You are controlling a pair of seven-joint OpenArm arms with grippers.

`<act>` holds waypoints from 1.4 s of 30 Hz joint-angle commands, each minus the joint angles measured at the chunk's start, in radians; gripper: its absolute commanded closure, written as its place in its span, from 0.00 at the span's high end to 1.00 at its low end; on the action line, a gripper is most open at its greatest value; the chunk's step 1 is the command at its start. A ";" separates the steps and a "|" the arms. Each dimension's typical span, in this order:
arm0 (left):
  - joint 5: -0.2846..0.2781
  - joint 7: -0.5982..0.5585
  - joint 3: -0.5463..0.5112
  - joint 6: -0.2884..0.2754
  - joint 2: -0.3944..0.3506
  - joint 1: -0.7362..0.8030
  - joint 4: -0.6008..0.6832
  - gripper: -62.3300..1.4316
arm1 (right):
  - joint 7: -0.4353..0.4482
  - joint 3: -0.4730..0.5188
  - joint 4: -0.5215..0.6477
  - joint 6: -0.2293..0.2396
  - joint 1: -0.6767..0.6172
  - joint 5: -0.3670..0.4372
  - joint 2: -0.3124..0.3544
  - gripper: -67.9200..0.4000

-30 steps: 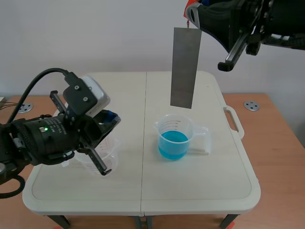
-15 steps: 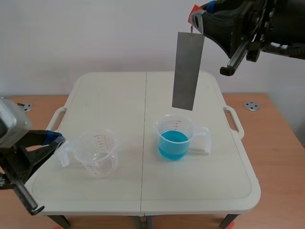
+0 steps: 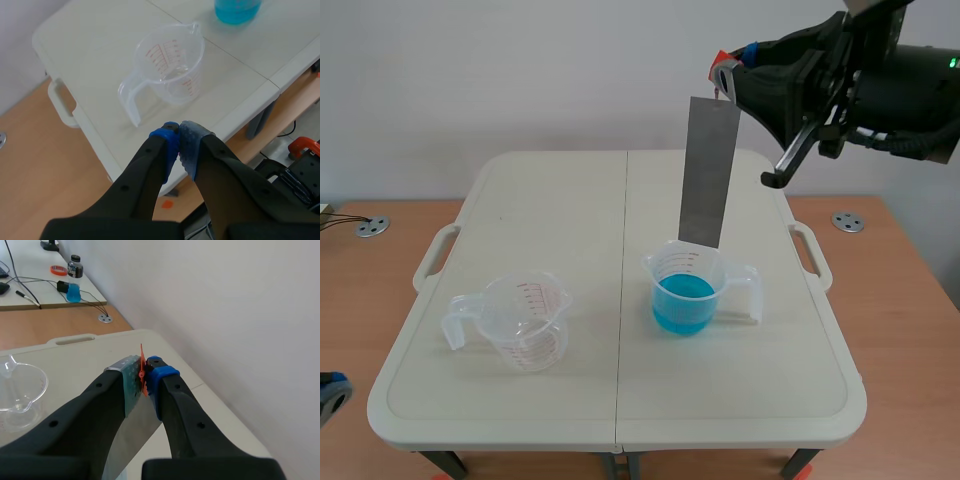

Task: Hold the metal plate by the orange handle, dip it into the blue solution, take it out and point at it, then put the plate back in the beaker on the left.
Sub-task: 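Lower the plate into the blue solution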

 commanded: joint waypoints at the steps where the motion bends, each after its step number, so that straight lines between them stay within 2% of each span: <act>1: -0.011 -0.031 -0.025 0.003 0.033 0.014 0.014 0.07 | 0.024 -0.002 -0.006 0.006 0.012 -0.004 -0.008 0.02; 11: -0.004 -0.047 -0.102 0.002 0.129 0.092 0.013 0.07 | 0.075 -0.052 -0.107 0.006 0.012 -0.118 -0.061 0.02; 24: 0.005 -0.047 -0.102 -0.001 0.145 0.092 0.013 0.07 | 0.207 -0.064 -0.299 0.006 0.012 -0.330 -0.146 0.02; 29: 0.005 -0.047 -0.102 -0.001 0.145 0.092 0.013 0.07 | 0.248 -0.073 -0.339 0.006 0.012 -0.365 -0.146 0.02; 42: 0.005 -0.047 -0.102 -0.001 0.145 0.092 0.013 0.07 | 0.275 -0.073 -0.373 0.006 0.001 -0.436 -0.146 0.02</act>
